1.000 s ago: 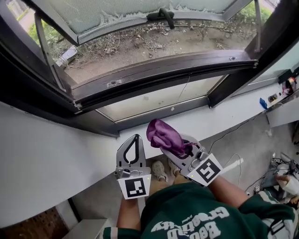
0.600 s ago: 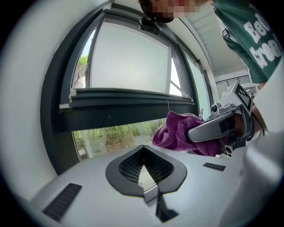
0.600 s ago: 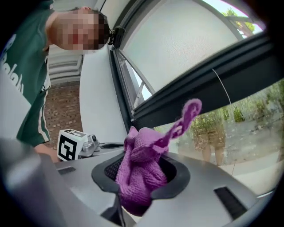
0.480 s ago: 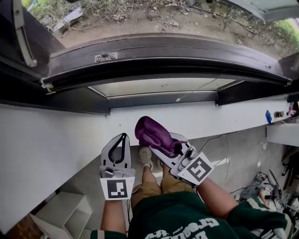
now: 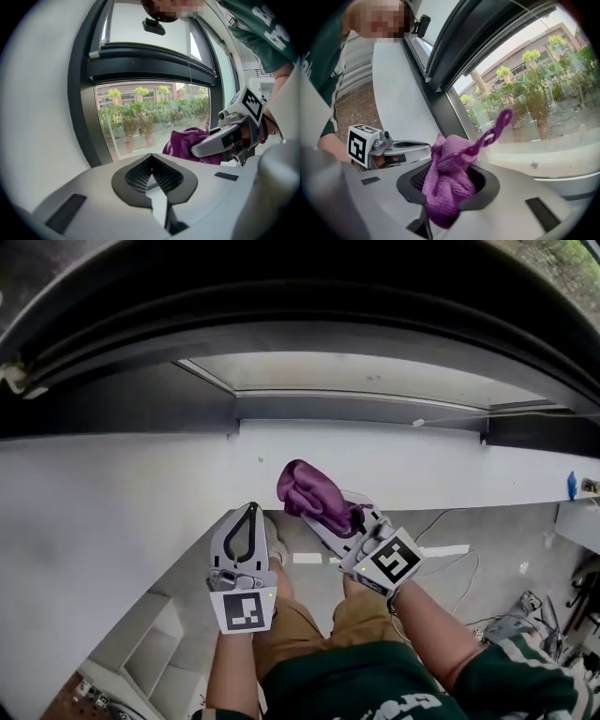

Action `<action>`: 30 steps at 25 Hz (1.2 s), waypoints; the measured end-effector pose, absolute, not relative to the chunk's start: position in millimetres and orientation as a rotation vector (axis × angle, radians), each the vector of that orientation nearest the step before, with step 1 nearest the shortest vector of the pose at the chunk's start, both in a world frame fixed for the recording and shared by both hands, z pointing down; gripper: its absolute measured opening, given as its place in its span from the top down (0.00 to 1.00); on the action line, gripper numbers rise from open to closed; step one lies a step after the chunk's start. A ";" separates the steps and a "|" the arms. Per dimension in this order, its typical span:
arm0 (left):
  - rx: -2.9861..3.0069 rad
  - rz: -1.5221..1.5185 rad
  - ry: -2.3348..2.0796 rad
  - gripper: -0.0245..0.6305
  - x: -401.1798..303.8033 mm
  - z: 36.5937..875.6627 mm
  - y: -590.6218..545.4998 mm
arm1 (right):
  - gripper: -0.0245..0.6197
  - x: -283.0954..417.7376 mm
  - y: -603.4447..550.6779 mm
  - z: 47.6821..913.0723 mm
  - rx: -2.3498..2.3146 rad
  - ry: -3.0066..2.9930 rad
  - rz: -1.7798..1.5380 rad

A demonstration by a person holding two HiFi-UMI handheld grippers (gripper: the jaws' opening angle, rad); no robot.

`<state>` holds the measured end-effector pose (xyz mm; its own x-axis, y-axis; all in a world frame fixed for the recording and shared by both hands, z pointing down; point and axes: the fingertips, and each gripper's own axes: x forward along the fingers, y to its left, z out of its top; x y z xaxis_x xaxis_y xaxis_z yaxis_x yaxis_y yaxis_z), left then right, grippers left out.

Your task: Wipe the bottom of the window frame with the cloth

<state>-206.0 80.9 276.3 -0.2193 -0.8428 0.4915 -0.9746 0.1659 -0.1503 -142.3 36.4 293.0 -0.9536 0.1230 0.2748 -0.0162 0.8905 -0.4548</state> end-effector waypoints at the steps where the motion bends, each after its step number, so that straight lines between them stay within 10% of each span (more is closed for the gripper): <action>1: 1.753 0.629 -2.145 0.95 -211.6 283.7 81.2 | 0.76 -146.7 36.2 297.5 -0.060 -2.769 0.645; 19: 1.760 0.474 -2.131 0.95 -274.9 456.0 79.3 | 0.76 -243.2 37.4 495.2 0.299 -2.703 0.586; 30: 1.684 0.424 -2.212 0.95 -271.1 435.3 78.3 | 0.76 -235.6 30.0 448.1 0.232 -2.774 0.522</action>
